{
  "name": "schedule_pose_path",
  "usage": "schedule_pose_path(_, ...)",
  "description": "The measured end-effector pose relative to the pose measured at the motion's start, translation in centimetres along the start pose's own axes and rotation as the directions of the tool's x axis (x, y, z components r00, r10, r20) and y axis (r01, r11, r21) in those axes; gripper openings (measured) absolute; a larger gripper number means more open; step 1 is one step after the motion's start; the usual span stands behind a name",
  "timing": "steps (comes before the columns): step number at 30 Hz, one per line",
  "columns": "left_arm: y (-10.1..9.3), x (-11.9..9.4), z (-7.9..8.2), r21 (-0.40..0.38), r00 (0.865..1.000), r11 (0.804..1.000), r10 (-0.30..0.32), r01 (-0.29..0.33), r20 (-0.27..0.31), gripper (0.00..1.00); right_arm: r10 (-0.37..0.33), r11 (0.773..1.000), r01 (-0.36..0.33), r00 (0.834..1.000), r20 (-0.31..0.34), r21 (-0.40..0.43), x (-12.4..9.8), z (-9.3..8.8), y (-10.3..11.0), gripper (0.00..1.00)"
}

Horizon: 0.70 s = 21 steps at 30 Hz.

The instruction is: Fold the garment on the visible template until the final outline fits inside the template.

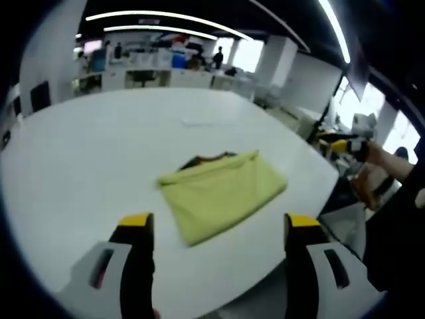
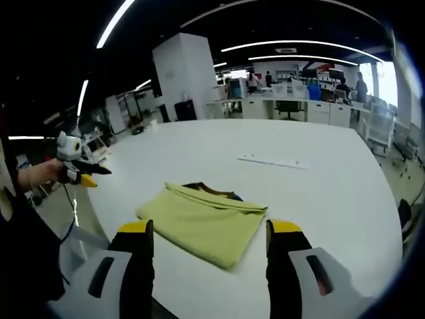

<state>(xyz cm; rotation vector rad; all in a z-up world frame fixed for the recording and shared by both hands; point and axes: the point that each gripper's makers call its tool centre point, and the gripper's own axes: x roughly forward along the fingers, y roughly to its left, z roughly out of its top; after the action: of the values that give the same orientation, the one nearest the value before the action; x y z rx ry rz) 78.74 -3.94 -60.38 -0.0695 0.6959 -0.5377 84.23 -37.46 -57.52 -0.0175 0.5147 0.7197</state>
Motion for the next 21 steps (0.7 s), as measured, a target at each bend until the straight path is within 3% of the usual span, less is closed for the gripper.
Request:
schedule_pose_path(14, -1.8, -1.6, 0.0, 0.018, 1.000, 1.000, -0.015, 0.015, 0.014, 0.99, 0.005, 1.000, -0.005, 1.000, -0.013, 0.011, -1.7, -1.7, 1.5, 0.95)
schedule_pose_path(16, -2.2, -1.6, -0.1, 0.024, 0.999, 0.999, -0.030, 0.030, 0.010, 0.99, 0.010, 1.000, -0.009, 1.000, -0.007, 0.006, -1.9, -1.7, 1.7, 0.99)
schedule_pose_path(21, -2.7, -1.4, -0.3, 0.024, 0.999, 0.999, -0.048, 0.047, 0.006, 0.99, 0.027, 1.000, -0.027, 1.000, -0.006, 0.006, -2.2, -1.7, 2.2, 1.00)
